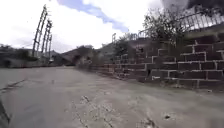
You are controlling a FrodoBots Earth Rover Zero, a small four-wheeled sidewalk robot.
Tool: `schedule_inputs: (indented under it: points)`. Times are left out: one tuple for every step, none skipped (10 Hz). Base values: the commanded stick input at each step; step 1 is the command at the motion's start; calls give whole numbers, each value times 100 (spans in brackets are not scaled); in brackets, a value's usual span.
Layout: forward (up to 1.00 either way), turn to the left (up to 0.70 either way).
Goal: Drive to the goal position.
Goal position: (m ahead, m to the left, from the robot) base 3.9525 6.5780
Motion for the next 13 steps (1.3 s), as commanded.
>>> schedule_inputs:
  points:
    - [70,27]
    - [70,22]
    - [70,9]
    - [70,0]
    - [70,0]
    - [70,0]
    - [70,0]
    - [70,4]
    - [70,14]
    - [70,24]
    - [70,27]
    - [70,27]
    - [70,19]
